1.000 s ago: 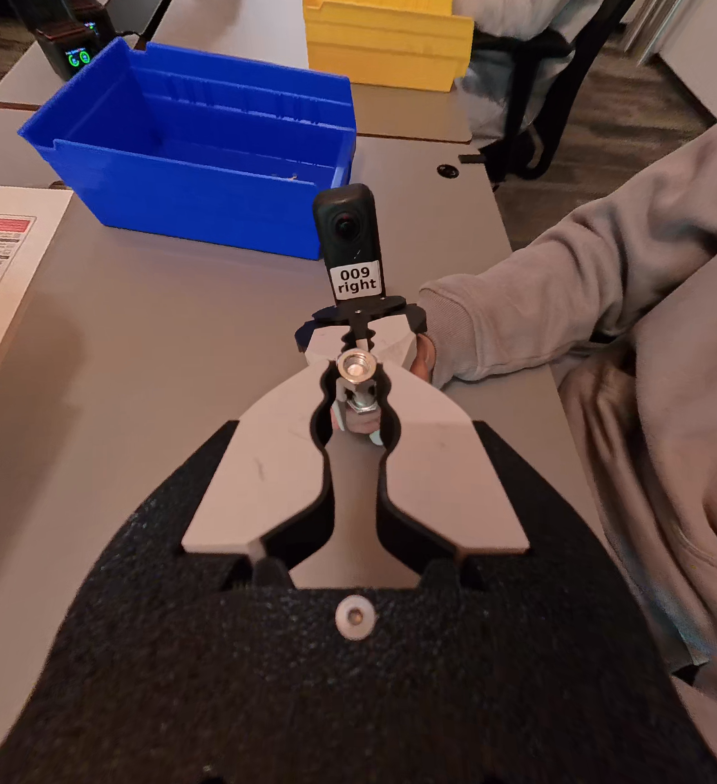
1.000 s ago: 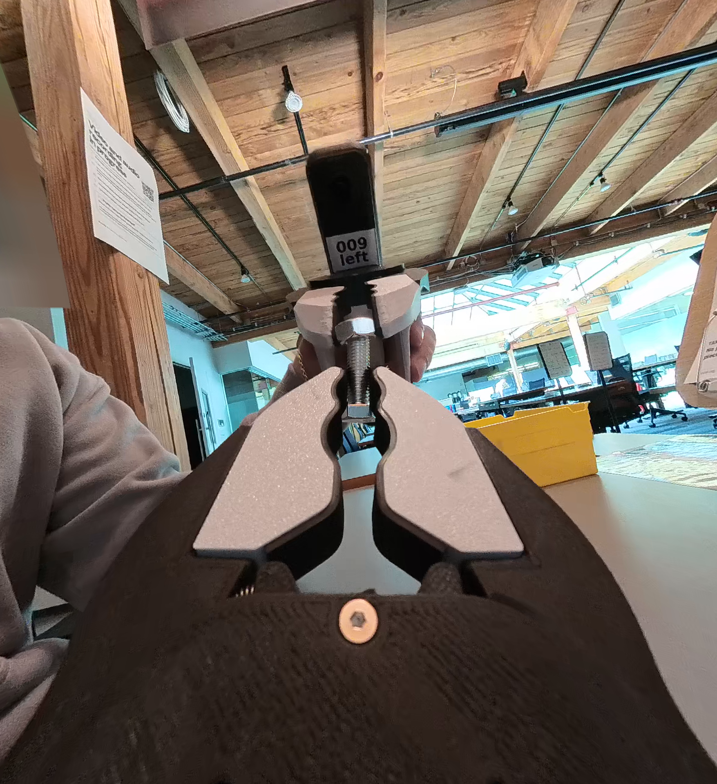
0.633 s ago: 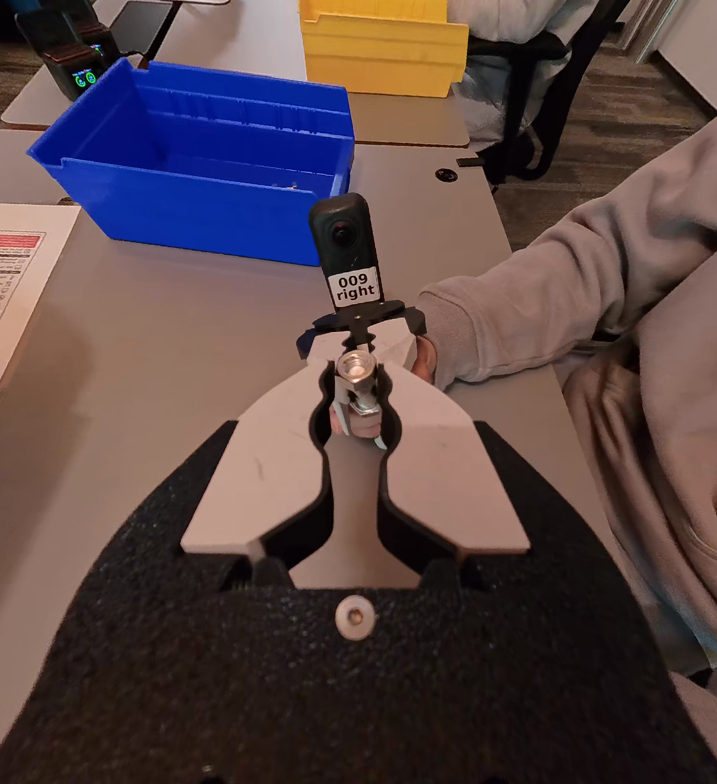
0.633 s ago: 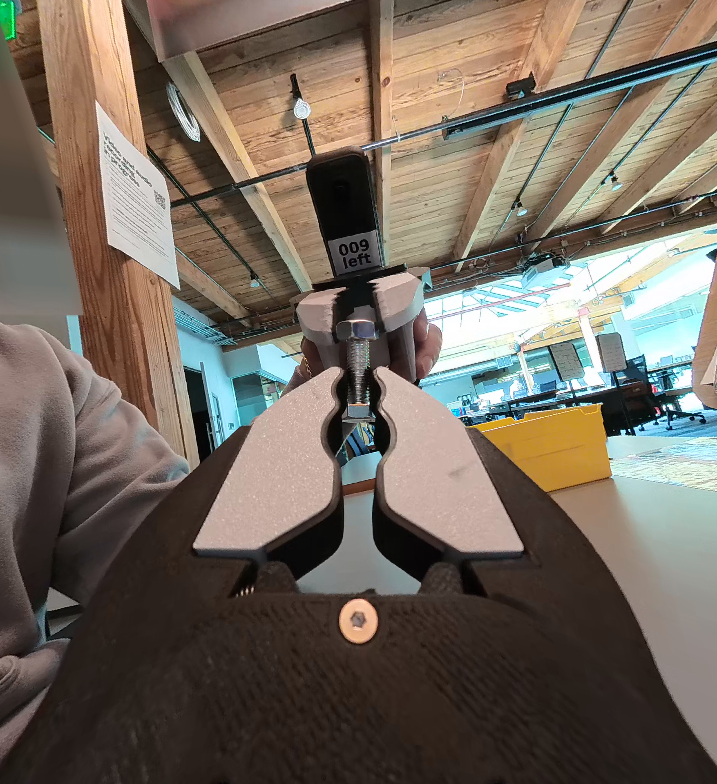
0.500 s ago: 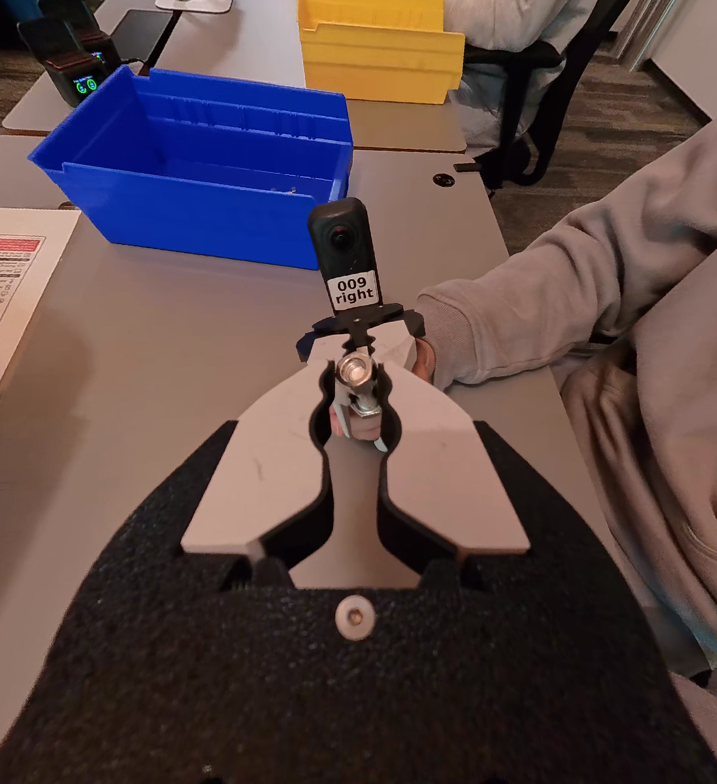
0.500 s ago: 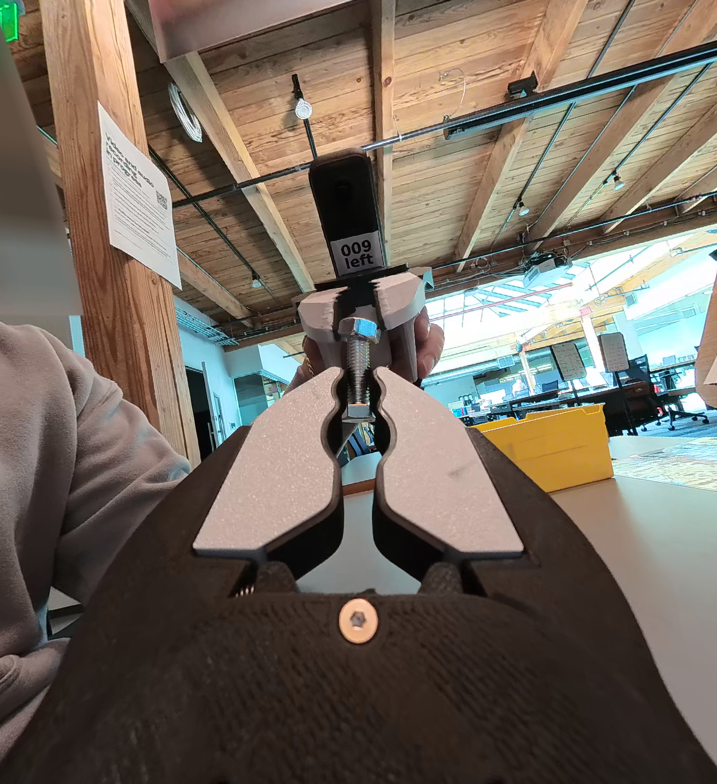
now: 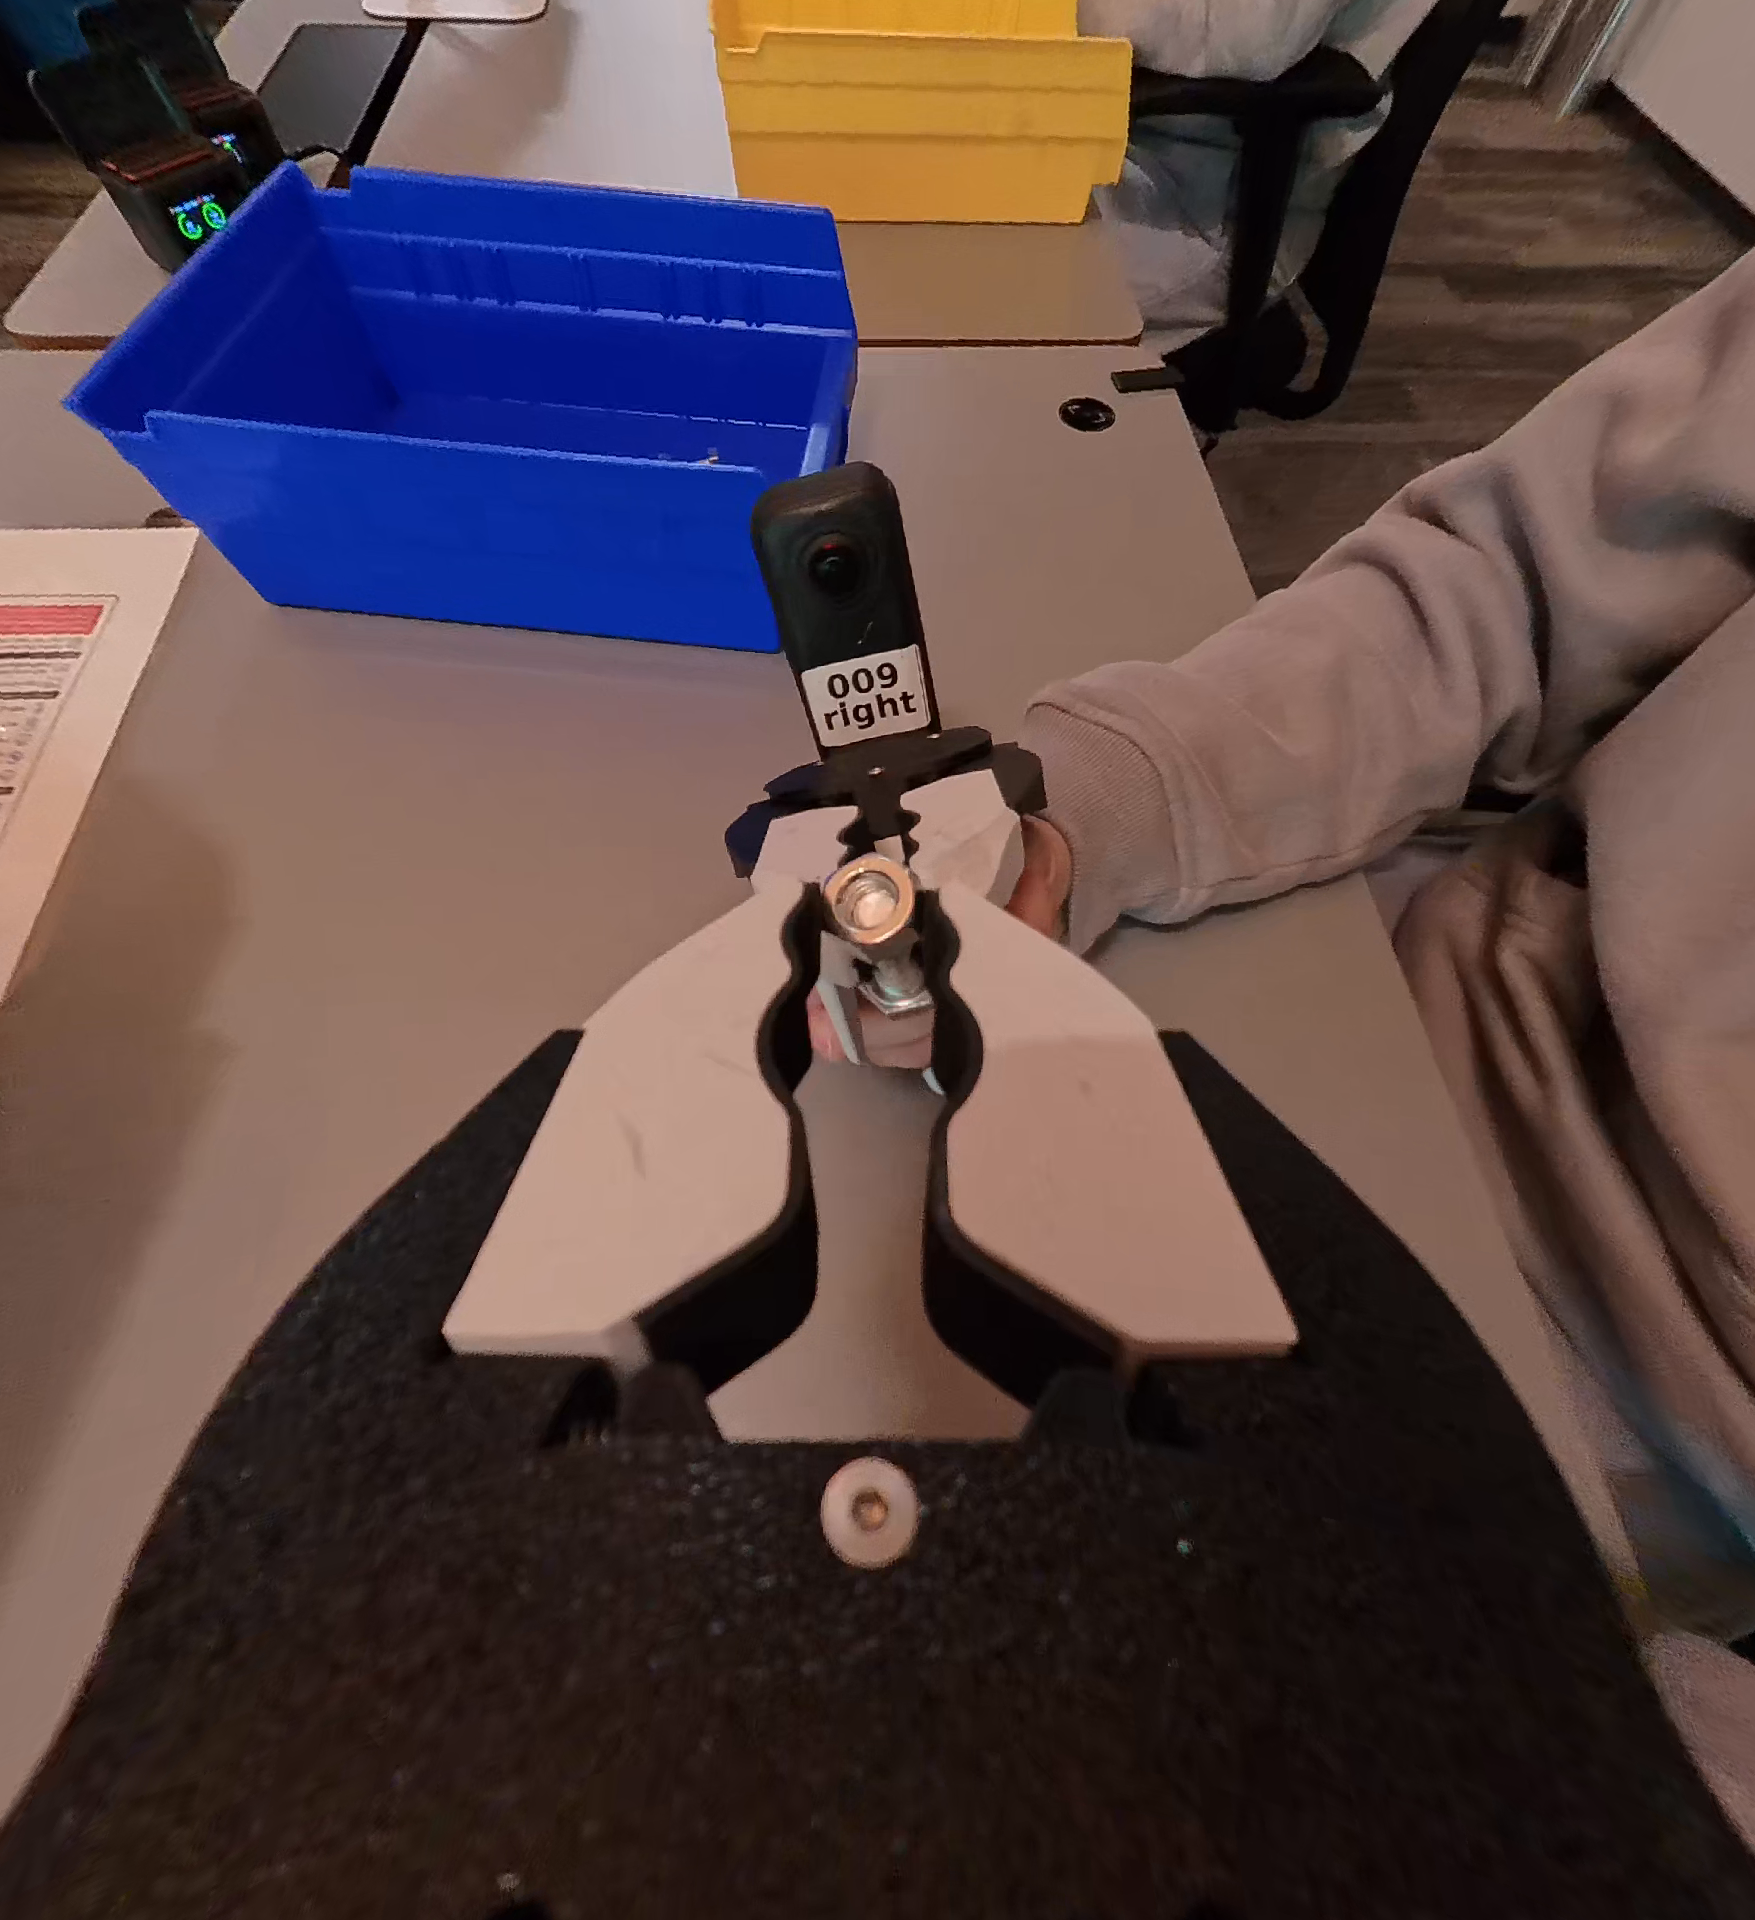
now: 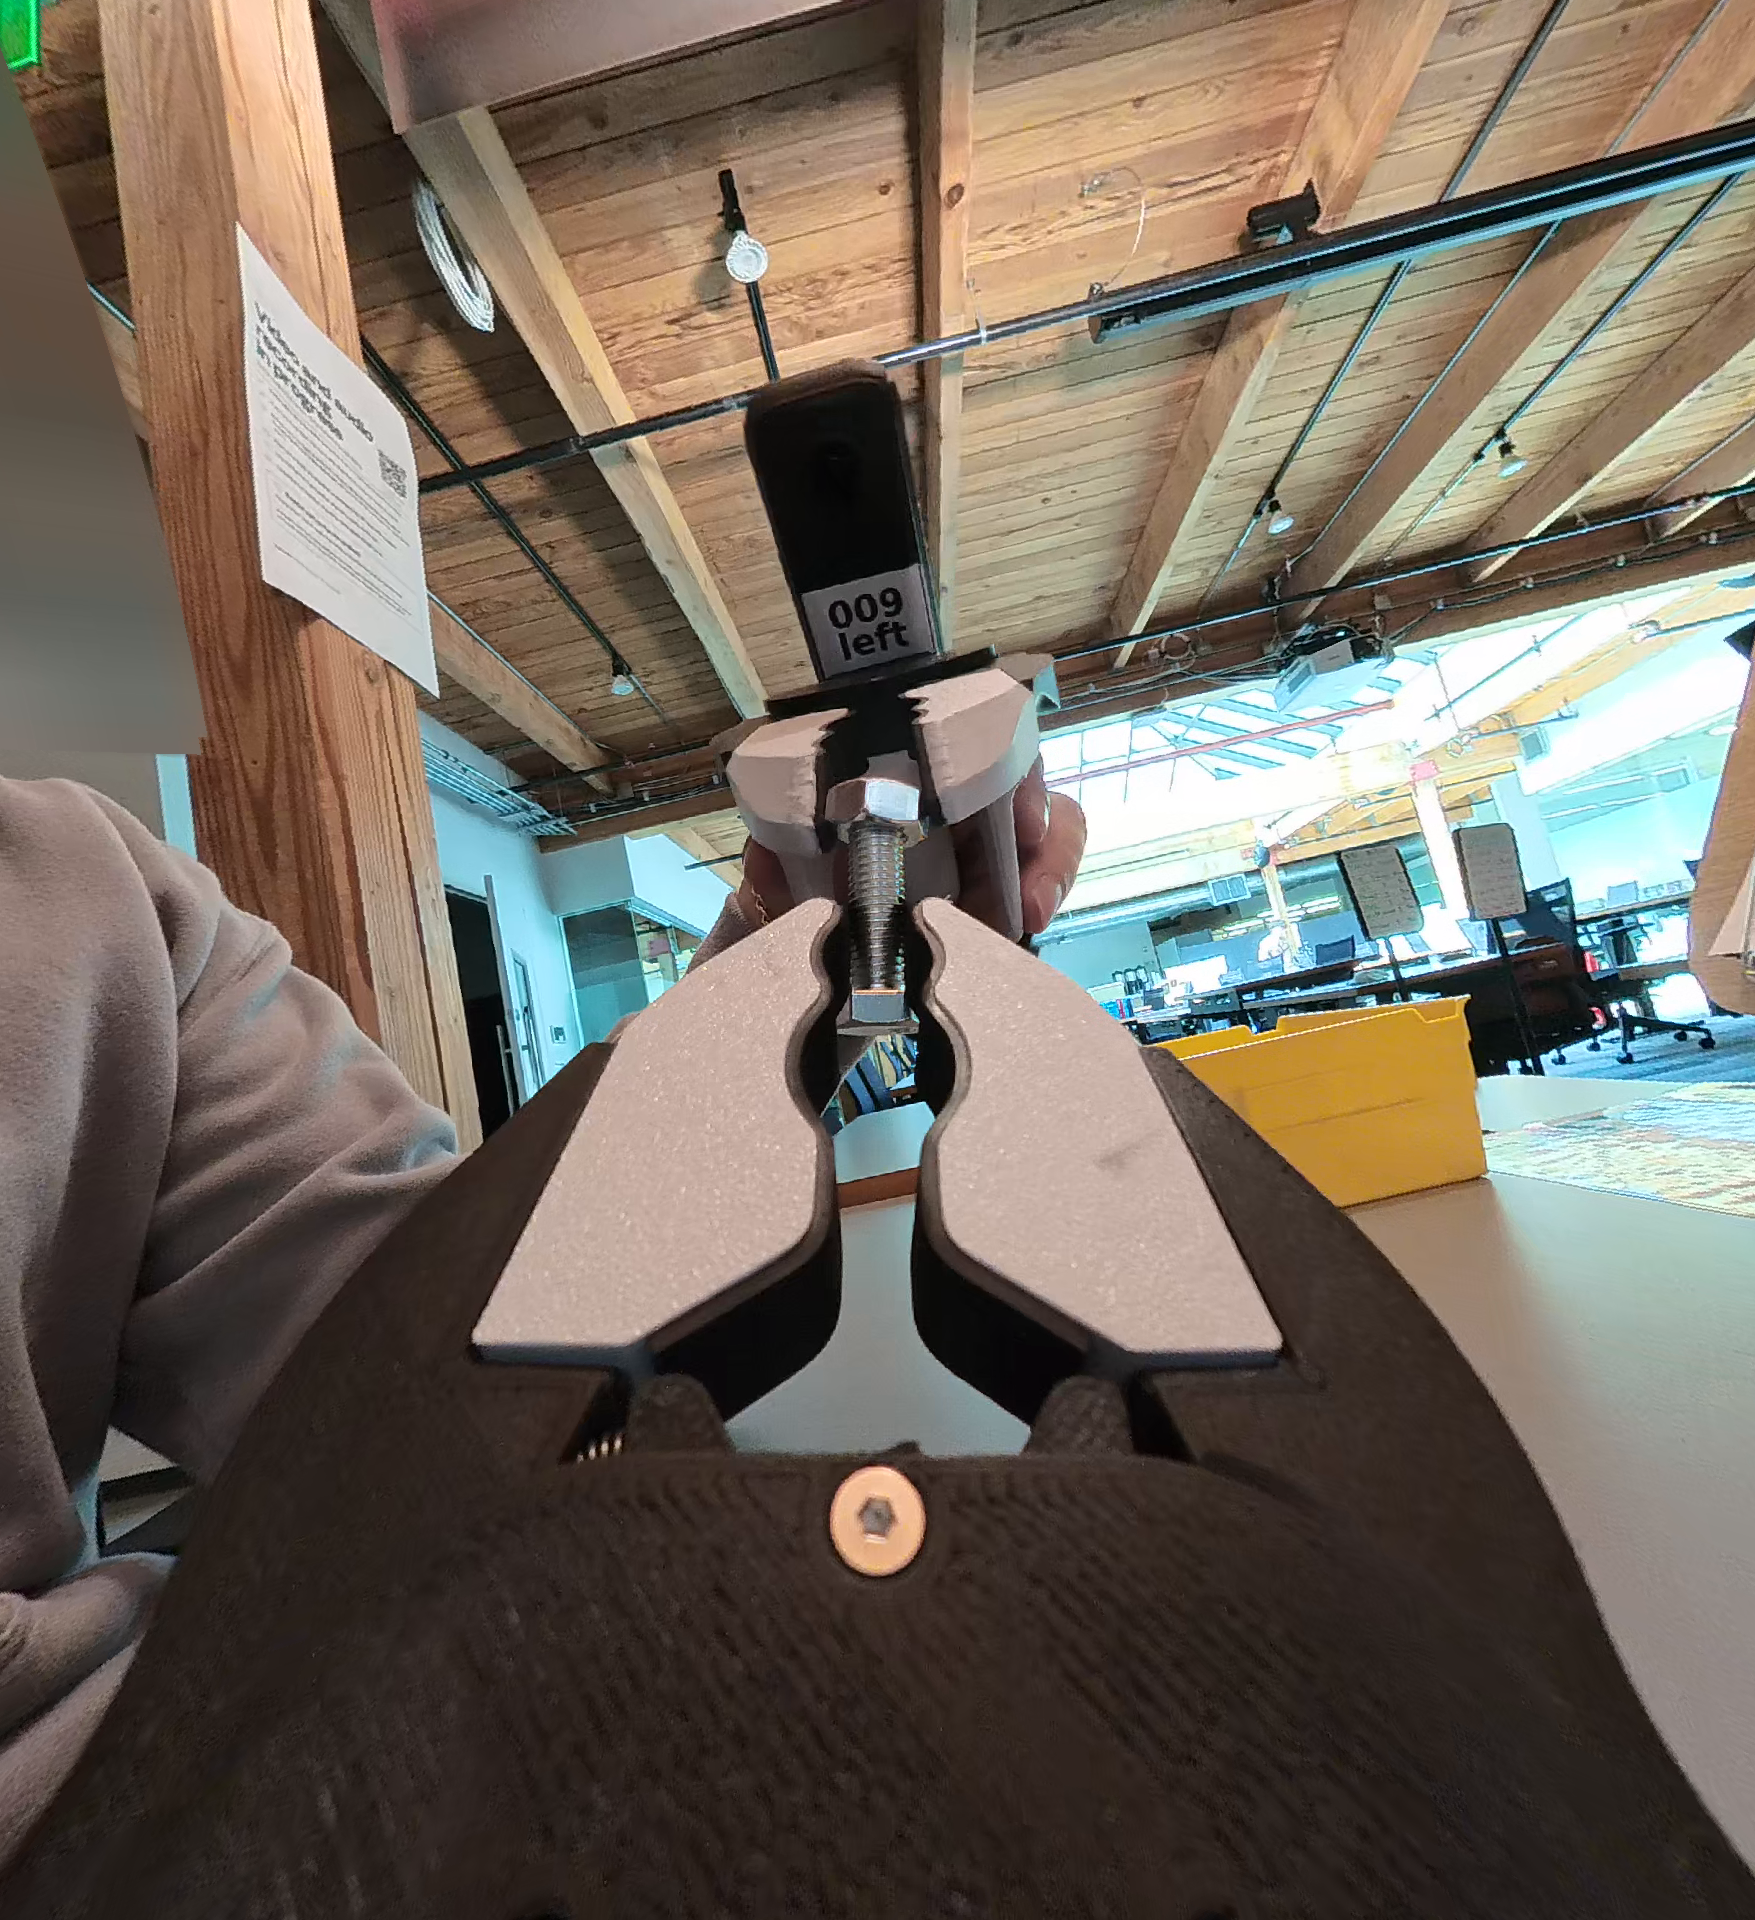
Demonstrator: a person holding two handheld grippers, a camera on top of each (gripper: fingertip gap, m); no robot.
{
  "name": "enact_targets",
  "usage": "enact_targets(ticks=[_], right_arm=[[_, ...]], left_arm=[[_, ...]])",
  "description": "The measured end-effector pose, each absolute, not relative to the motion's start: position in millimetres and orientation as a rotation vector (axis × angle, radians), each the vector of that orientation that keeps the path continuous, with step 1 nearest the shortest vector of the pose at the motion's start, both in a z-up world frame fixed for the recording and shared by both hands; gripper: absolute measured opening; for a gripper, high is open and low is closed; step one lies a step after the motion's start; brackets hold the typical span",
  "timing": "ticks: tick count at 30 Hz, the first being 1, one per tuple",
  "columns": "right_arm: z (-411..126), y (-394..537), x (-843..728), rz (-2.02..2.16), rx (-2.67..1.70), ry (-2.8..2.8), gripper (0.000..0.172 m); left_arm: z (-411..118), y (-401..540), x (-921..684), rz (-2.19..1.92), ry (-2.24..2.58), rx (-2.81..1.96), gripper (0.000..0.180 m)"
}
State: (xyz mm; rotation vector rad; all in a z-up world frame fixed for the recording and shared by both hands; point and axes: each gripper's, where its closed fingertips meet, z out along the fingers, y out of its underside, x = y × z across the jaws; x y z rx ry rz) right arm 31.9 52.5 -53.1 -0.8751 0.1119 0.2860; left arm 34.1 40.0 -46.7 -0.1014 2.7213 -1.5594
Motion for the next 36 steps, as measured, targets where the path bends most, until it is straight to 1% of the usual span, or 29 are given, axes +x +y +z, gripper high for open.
enact_targets(ticks=[10, 16, 19, 23, 30, 36], right_arm=[[-55.9, 56.9, 28.6, 0.304, -0.900, 0.099, 0.009], [-54.1, 55.0, 27.7, 0.313, -0.886, 0.092, 0.009], [-53.3, 54.5, 27.1, 0.320, -0.878, 0.088, 0.009], [-53.0, 53.8, 27.0, 0.321, -0.875, 0.088, 0.009], [-51.3, 52.1, 26.4, 0.312, -0.867, 0.080, 0.009], [-43.9, 40.9, 33.7, 0.181, -0.853, 0.092, 0.009]], left_arm=[[-49.6, 44.8, 31.0, -1.487, 2.710, -0.003, 0.017], [-48.4, 42.6, 30.1, -1.516, 2.706, 0.006, 0.018], [-48.7, 42.1, 30.6, -1.519, 2.706, 0.002, 0.021], [-46.6, 39.8, 28.3, -1.555, 2.708, 0.011, 0.020], [-36.4, 38.4, 28.8, -1.656, 2.672, -0.033, 0.031], [-20.7, 34.7, 40.4, -1.798, 2.541, -0.202, 0.039]])
